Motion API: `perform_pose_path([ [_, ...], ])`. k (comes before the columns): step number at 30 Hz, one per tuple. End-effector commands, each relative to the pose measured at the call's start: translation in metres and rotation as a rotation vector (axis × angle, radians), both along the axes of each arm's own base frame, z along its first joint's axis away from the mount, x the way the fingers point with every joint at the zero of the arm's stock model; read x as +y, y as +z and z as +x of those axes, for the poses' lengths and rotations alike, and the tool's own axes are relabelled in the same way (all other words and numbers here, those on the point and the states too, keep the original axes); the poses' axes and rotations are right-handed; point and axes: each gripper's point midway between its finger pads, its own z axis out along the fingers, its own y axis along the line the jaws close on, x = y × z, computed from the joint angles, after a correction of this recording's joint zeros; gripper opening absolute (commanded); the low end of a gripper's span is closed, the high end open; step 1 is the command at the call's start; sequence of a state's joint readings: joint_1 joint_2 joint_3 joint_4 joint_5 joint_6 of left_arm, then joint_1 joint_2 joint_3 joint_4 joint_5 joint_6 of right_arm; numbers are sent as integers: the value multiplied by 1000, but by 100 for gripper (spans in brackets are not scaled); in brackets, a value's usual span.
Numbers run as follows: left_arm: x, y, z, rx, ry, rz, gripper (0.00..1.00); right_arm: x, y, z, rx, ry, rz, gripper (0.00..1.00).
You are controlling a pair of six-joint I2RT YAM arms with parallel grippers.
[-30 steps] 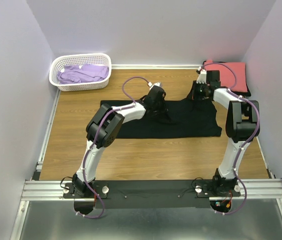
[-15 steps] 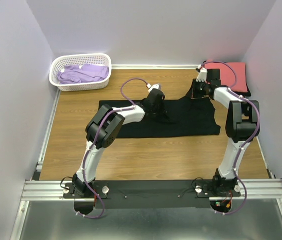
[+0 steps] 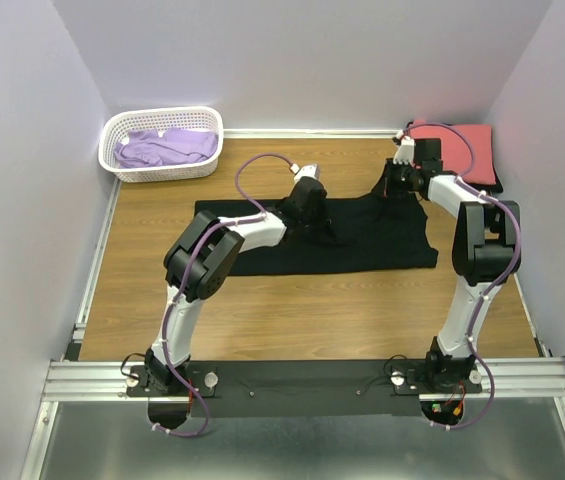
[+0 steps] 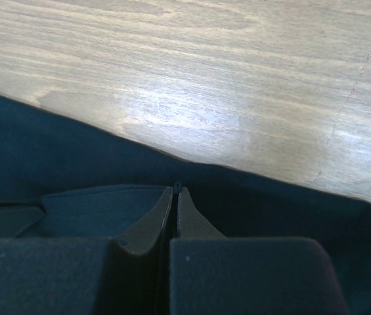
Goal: Fold and stack the t-shirts
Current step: Fold the tshirt
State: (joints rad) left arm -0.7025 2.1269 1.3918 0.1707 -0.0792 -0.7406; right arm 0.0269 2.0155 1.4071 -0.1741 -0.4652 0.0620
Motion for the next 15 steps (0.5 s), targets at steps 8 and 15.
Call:
perform_pose_path([
  [8, 12, 2, 1, -48, 24, 34, 16, -3, 26, -10, -47, -19, 1, 7],
  [15, 13, 8, -1, -70, 18, 29, 16, -5, 26, -18, -39, -37, -1, 7],
])
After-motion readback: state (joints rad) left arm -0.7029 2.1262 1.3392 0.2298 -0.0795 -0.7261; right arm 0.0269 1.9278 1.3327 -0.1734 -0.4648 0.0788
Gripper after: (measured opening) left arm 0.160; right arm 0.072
